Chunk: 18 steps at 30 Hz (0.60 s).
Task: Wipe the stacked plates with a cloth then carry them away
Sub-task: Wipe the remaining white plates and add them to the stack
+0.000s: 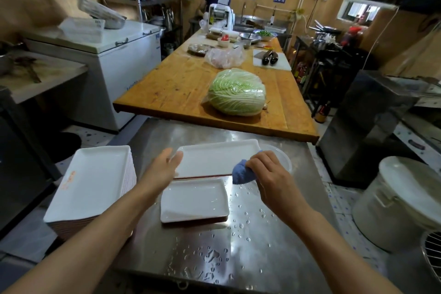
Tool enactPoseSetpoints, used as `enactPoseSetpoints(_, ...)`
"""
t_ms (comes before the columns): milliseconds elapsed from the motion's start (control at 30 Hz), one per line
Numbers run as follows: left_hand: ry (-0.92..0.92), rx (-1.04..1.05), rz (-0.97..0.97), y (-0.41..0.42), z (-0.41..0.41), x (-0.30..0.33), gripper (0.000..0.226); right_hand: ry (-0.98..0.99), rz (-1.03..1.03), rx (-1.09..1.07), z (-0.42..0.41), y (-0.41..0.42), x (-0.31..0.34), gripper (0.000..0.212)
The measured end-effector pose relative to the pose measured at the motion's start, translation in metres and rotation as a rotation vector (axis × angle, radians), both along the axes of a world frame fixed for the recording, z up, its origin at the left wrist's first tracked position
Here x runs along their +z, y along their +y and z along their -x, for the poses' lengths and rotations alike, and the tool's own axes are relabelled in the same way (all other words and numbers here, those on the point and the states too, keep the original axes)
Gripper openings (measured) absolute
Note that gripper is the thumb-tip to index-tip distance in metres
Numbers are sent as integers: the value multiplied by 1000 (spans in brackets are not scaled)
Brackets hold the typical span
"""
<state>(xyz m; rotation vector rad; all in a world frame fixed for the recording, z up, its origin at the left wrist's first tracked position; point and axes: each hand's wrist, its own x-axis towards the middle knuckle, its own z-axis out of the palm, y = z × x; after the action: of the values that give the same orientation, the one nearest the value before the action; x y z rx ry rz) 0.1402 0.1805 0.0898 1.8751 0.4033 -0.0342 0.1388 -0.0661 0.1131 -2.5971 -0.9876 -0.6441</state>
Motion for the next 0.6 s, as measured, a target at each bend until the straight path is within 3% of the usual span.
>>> enactPoseSetpoints(67,-96,-115,-445,-8,5,4,68,28,30,7,-2,1,9,33)
enactPoseSetpoints(133,-292,-267,-693,-25,13,9,75,66,53,15,-3,4,18,32)
enactPoseSetpoints(200,-400,-381,-877,-44,17,12,67,107,44,28,-4,8,26,29)
enactPoseSetpoints(300,-528,-284,-1031,-63,22,20,31,131,-30,71,-4,12,34,25)
enactPoseSetpoints(367,-627,-181,-973,-64,22,23,25,170,-141,94,-4,11,38,23)
enactPoseSetpoints(467,-552,-158,-813,-59,24,24,13,205,-360,87,-7,7,41,27)
enactPoseSetpoints(600,-380,-70,-264,-48,22,23,19,273,-588,-50,-13,5,47,44)
